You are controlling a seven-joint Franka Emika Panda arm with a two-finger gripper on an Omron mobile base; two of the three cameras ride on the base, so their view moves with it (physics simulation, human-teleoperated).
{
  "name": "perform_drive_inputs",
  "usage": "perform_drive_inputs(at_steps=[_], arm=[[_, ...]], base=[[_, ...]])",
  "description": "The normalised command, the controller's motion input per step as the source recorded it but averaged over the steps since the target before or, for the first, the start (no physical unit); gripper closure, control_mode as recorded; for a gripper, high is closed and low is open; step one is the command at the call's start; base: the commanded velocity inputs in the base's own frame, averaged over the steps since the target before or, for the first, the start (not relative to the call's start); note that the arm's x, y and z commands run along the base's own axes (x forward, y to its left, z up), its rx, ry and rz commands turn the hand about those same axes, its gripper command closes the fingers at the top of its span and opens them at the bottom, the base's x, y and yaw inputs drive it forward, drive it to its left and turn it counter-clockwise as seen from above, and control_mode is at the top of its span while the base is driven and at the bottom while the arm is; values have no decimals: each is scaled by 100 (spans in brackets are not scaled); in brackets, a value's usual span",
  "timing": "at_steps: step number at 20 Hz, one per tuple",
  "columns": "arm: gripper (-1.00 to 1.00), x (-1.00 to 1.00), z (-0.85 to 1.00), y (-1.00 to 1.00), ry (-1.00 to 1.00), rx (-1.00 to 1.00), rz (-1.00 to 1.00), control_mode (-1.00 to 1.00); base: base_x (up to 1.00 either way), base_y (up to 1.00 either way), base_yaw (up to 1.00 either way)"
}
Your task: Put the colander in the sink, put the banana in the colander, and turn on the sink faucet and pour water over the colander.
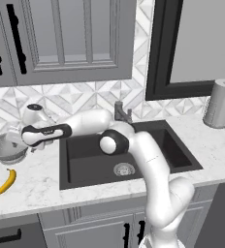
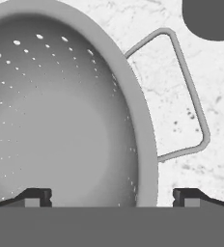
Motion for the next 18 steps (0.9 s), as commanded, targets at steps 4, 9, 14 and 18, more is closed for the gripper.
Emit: perform_drive_inputs(at_steps=[4,9,14,18], arm=[[-100,15,-10,19,5,0,-1,-100],[100,0,-20,5,3,0,-3,-100],[100,-11,-20,-2,0,-1,-4,-100],[100,-48,-18,-37,-2,0,-7,-100]], base=[[0,0,0],[0,0,0],[0,0,0],[0,0,0]])
